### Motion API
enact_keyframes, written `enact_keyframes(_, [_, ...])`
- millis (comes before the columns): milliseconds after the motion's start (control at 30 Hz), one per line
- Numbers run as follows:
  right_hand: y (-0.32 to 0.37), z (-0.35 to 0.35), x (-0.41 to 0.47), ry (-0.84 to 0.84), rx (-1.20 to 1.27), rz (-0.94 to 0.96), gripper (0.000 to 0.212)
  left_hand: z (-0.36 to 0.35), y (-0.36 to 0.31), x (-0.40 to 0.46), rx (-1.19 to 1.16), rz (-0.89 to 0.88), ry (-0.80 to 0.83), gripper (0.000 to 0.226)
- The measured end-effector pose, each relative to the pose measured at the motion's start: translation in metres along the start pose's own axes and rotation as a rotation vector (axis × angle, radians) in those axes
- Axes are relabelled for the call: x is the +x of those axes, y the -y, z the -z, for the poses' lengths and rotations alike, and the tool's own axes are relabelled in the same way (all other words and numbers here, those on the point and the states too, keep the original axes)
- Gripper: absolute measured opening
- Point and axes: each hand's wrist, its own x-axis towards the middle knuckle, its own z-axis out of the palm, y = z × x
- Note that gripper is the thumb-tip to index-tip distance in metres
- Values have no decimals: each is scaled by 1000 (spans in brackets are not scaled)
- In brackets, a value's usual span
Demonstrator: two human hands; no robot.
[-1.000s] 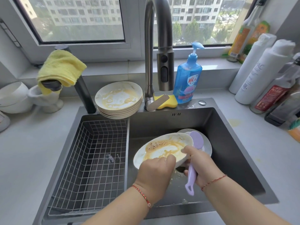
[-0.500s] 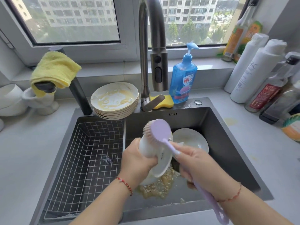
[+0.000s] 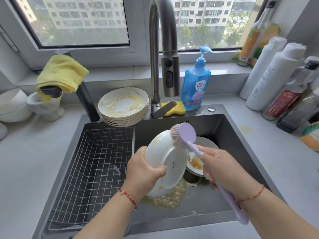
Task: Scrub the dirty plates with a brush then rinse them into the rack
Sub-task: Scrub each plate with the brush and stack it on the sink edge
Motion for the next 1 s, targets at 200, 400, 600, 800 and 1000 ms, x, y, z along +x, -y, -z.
enact_keyframes(200, [6,-26,-27,250,-192,130,38,-8,-4,0,-193,56,-7,58])
enact_keyframes(400, [2,1,0,28,-62,4,25,0,-3,-4,-11,-11,30,41])
enact_keyframes(600, [-57,9,34,-54,181,-337,27,8,-8,-3,-31,-41,-38,43])
enact_keyframes(800, [-77,-11,38,-134,402,-272,37,12,-15,-2,-187,-37,-77,46])
enact_keyframes(1000, [-72,-15,40,-133,524,-166,51,8,-24,-5,-499,-11,-68,65])
